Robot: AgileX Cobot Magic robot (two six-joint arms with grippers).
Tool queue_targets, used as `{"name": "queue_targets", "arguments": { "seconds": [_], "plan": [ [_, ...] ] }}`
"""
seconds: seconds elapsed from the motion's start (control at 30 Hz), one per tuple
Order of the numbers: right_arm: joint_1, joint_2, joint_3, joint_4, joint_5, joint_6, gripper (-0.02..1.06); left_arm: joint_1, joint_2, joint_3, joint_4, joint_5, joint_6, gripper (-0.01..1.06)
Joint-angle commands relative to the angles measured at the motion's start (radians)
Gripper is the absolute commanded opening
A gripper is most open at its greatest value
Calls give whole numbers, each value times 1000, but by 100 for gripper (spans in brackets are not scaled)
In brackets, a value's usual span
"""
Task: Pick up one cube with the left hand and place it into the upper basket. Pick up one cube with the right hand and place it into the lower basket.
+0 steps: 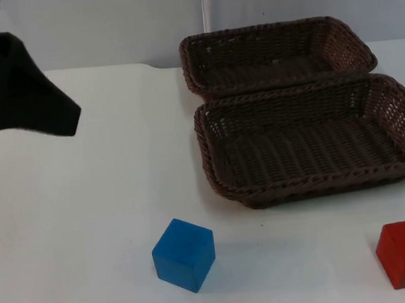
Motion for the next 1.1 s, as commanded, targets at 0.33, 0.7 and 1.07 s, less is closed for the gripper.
{"name": "queue_targets", "arguments": {
  "seconds": [0.33,0.7,1.07],
  "plan": [
    [-4,-4,0,0,-6,-2,105,-143,192,-150,212,-2,-163,105],
    [-4,-4,0,0,-6,-2,105,-322,346,-225,475,-35,-495,105],
    [-4,-4,0,0,-6,-2,105,-437,481,-225,485,-106,-612,105]
  ]
}}
